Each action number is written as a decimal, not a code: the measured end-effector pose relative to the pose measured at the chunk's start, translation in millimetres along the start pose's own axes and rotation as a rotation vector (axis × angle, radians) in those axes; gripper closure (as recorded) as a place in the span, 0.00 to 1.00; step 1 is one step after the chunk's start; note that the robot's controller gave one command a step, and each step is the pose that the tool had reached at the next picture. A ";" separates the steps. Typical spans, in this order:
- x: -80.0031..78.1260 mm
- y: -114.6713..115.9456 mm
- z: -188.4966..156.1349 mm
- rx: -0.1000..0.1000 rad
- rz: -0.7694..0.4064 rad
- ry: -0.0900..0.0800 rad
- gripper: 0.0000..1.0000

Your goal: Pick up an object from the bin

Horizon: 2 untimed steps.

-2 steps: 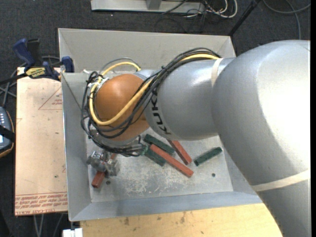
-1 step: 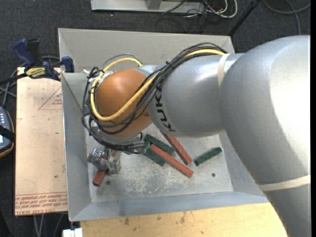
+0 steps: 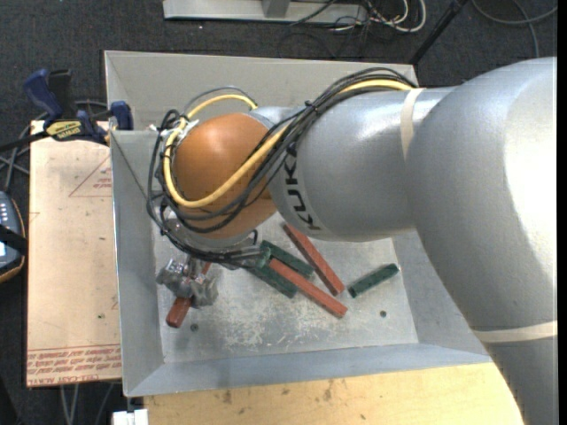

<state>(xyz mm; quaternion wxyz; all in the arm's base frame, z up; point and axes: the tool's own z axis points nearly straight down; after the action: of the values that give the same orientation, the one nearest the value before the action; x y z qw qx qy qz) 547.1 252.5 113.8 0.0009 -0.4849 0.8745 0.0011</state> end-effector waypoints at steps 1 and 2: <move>0.3 0.6 -14.2 -0.001 0.001 0.001 1.00; 0.0 0.7 -31.5 0.000 0.002 0.001 1.00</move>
Offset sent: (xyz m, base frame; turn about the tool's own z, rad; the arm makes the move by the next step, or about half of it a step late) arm 0.0000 0.0000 0.0389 0.0000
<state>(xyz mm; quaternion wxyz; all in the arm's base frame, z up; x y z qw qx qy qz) 546.5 252.7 145.3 0.0006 -0.4842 0.8750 0.0010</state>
